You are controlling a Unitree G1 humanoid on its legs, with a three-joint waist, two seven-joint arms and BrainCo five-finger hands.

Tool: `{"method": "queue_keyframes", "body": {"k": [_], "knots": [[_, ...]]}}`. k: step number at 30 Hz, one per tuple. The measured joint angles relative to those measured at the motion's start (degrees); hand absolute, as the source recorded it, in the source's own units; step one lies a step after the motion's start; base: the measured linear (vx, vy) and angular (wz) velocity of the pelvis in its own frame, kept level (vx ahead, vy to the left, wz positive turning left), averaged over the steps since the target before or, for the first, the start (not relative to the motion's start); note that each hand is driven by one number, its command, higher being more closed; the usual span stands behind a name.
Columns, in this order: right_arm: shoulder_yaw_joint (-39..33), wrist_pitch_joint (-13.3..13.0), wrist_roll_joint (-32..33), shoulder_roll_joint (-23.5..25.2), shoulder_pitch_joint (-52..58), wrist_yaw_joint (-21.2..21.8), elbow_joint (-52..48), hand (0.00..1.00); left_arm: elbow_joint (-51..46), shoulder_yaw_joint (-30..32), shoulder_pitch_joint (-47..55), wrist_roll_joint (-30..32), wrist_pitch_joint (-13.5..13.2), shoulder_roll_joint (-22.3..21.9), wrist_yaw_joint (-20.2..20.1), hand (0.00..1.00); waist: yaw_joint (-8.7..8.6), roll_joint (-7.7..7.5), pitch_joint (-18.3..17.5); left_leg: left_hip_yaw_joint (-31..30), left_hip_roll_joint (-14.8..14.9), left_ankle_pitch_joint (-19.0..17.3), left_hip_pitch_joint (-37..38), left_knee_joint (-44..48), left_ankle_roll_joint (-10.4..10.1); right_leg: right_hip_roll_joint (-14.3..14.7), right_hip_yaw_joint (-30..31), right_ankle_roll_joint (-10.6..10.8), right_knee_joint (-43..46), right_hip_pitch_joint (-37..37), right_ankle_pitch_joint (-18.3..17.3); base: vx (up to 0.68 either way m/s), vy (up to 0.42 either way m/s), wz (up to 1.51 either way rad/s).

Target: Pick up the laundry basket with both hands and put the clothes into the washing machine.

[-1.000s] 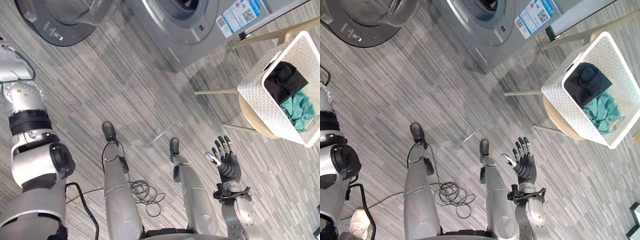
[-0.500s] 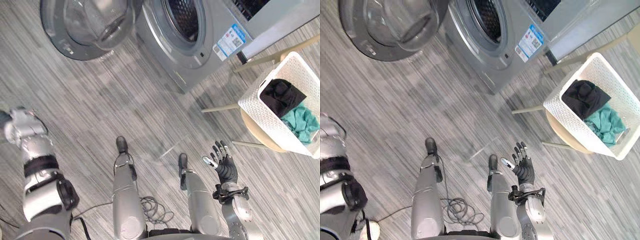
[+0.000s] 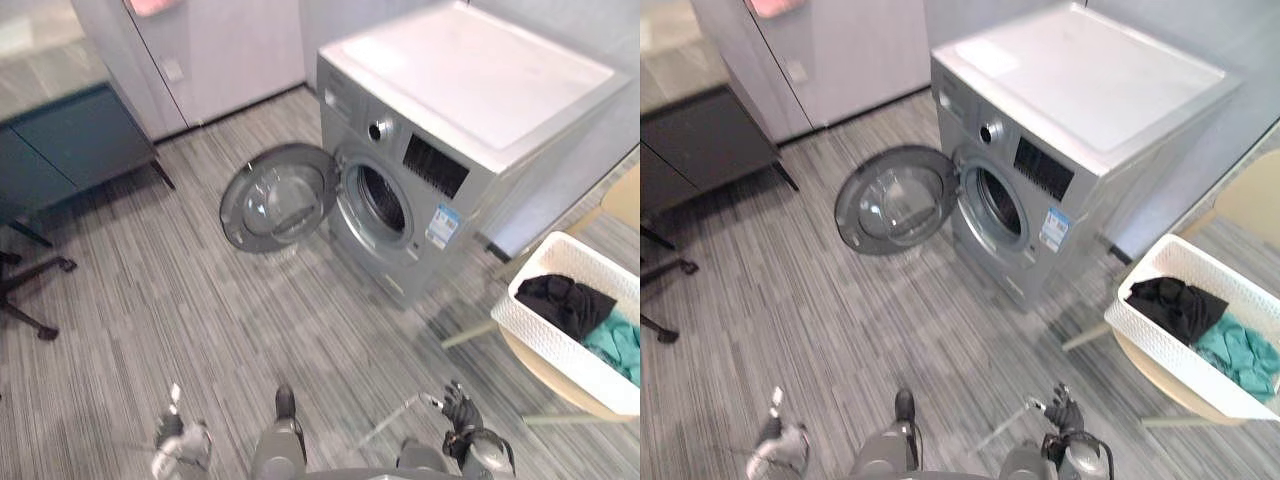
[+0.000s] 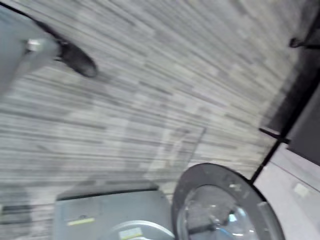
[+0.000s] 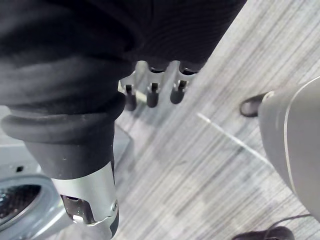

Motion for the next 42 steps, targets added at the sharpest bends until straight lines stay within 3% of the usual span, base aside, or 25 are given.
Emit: {"method": "queue_keyframes", "body": {"k": [3,6,9,14,17,19,20,21,23,24,25,27,28,32,35,36,37,38,41,42], "knots": [[-3.43,0.44,-1.77,1.71,-1.39,0.12,6.32,0.00,4.44,-0.19,3.76,6.48,0.97,-3.88,-1.84,0.00,-0.03,0.06,-1.43,0.11,0.12,0.85,3.25,-2.19,-0.43,0.40,-0.22,-0.03,-1.24,2.79,-0.01,0.07,-0.042,-0.01],[-9.48,1.10,-1.81,3.01,-1.65,0.29,11.56,0.00,5.93,1.48,6.18,10.28,1.23,-4.59,-2.85,0.00,-0.01,0.38,-2.79,-0.69,0.33,1.56,5.66,-4.36,-0.99,0.96,-1.13,-0.29,-2.32,5.22,-0.17,0.06,-0.047,0.10],[-15.39,1.45,-1.87,3.31,-2.16,0.52,15.23,0.00,7.22,2.88,7.23,10.47,2.68,-4.68,-4.40,0.00,-0.05,0.55,-3.43,-2.02,0.49,1.84,6.67,-4.68,-1.02,1.38,-1.94,-0.75,-2.79,7.06,-0.51,0.04,-0.039,0.16],[-16.19,1.47,-1.68,3.71,-3.14,0.83,17.58,0.00,7.31,3.69,7.33,9.70,3.55,-4.09,-4.69,0.00,-0.02,0.15,-3.03,-4.24,2.61,1.72,4.08,1.93,-1.14,3.48,-4.31,-2.10,-2.18,9.15,-1.18,-0.04,-0.067,0.23],[-15.90,1.46,-1.49,3.63,-4.92,0.71,17.67,0.00,7.10,2.45,6.90,8.64,3.52,-4.09,-4.58,0.00,0.04,0.44,-2.53,-3.51,2.86,1.97,0.77,7.96,0.09,3.29,-4.71,-3.39,-1.36,8.66,-1.33,-0.12,-0.009,0.10],[-16.08,1.38,-0.73,3.62,-6.03,0.55,17.79,0.00,6.97,2.22,6.85,7.93,3.39,-4.17,-4.56,0.00,0.11,0.32,-2.30,-4.55,1.22,-8.82,-3.79,25.19,0.09,1.90,-4.32,-3.00,-1.12,8.48,-0.92,-0.11,0.099,-0.17],[-16.02,1.18,-0.48,3.70,-6.56,0.57,17.71,0.00,6.95,1.86,7.05,7.93,3.18,-4.21,-4.54,0.00,0.21,0.38,-2.27,-7.03,-0.97,-13.77,-5.23,34.22,0.16,1.66,-3.11,-2.69,-1.21,8.41,-0.66,-0.09,0.173,-0.76],[-14.59,0.92,0.71,3.99,-7.41,0.63,17.38,0.00,6.92,0.91,7.47,7.96,2.48,-4.67,-4.55,0.00,1.13,1.32,-2.32,-11.10,-3.86,-20.99,-4.34,39.40,0.19,2.74,1.04,-2.57,-1.14,6.91,-0.13,-0.08,0.208,-0.99],[-12.84,0.83,1.18,4.54,-8.16,0.71,17.11,0.00,6.68,0.95,7.24,8.00,2.37,-5.38,-4.67,0.00,1.80,2.06,-2.47,-15.81,-4.05,-27.74,-1.58,34.06,-0.05,5.14,4.39,-2.87,-0.75,4.20,0.38,-0.06,0.230,-1.09],[-11.60,0.79,1.38,6.15,-8.67,0.69,17.05,0.00,6.06,1.02,6.87,8.06,2.29,-4.45,-4.68,0.00,1.75,1.00,-2.20,-16.04,-5.77,-28.98,-1.21,31.94,1.52,4.89,7.48,-2.94,-0.69,2.27,0.83,-0.05,0.227,-0.94],[-10.47,0.78,1.55,7.10,-8.73,0.89,16.96,0.00,5.74,1.02,6.44,8.20,2.05,-3.65,-4.74,0.00,1.38,-0.68,-2.40,-15.33,-6.72,-28.64,-1.21,30.64,2.11,4.89,9.60,-3.78,-1.25,1.08,2.10,-0.01,0.184,-0.71],[-10.62,0.80,1.67,7.45,-8.11,0.86,16.90,0.00,5.86,1.45,5.61,9.34,2.03,-3.42,-4.84,0.00,1.51,-1.29,-2.38,-11.12,-6.18,-27.89,0.35,28.10,3.66,4.75,11.85,-4.98,-2.10,0.38,4.45,0.07,0.177,-1.59],[-11.91,0.40,2.91,7.57,-6.35,1.28,13.55,0.00,6.05,0.21,4.35,13.66,1.92,-3.11,-6.00,0.00,1.46,-1.15,-4.19,-0.98,-6.04,-24.65,4.36,18.91,5.25,5.11,15.80,-4.88,-3.29,-4.79,8.99,0.19,0.164,-2.36],[-16.25,0.66,2.92,6.42,-5.37,1.03,13.13,0.00,6.34,-1.82,1.04,13.87,0.97,-4.63,-6.13,0.00,-0.02,0.63,-4.62,-1.24,-5.27,-23.86,7.11,17.06,5.11,6.63,15.04,-4.88,-1.37,-5.51,8.99,0.21,-0.015,-0.63],[-17.29,0.53,2.56,6.18,-5.36,1.32,12.49,0.00,5.80,-4.68,0.22,14.30,1.29,-4.21,-6.01,0.00,0.45,1.27,-3.59,3.00,-2.42,-23.80,10.50,15.13,4.94,5.90,3.83,-4.01,7.05,-10.68,8.86,0.08,-0.127,-0.85],[-17.70,0.69,1.47,5.96,-5.32,1.50,12.03,0.00,4.64,-7.01,0.06,14.19,1.05,-3.41,-5.94,0.00,0.99,0.30,-2.28,5.36,-3.10,-23.53,13.32,13.69,4.51,2.79,-2.91,-6.72,12.36,-12.56,6.67,0.04,-0.185,-0.67],[-17.80,0.90,0.75,5.93,-4.60,1.61,12.33,0.00,4.62,-8.07,0.03,14.15,0.76,-2.73,-5.86,0.00,0.86,-0.68,-1.97,5.88,-3.79,-23.54,14.78,13.51,4.49,0.35,-4.55,-7.69,13.33,-12.46,6.19,0.05,-0.189,-0.32],[-17.94,1.21,0.46,5.94,-3.02,1.66,12.77,0.00,4.67,-8.20,-0.59,14.14,0.78,-2.67,-5.86,0.00,-0.06,-1.37,-2.25,5.38,-3.91,-23.54,15.82,13.48,4.27,-0.47,-4.95,-6.79,13.34,-11.41,5.35,0.07,-0.182,-0.03],[-18.46,1.40,0.55,5.67,-1.71,1.80,12.57,0.00,4.75,-8.50,-1.76,14.41,0.32,-4.08,-5.86,0.00,-0.10,-0.12,-2.13,4.86,-1.70,-22.79,16.38,11.96,3.01,2.03,-6.14,-6.82,10.58,-10.41,4.35,0.06,-0.229,-0.15],[-18.79,1.41,0.55,5.76,-1.90,1.87,12.58,0.00,4.74,-8.44,-1.95,14.84,0.35,-4.12,-5.80,0.00,-0.44,-0.16,-2.13,5.39,-1.47,-22.21,16.40,10.59,1.97,1.90,-7.48,-6.37,9.84,-10.66,1.43,0.00,-0.223,-0.18]]}}
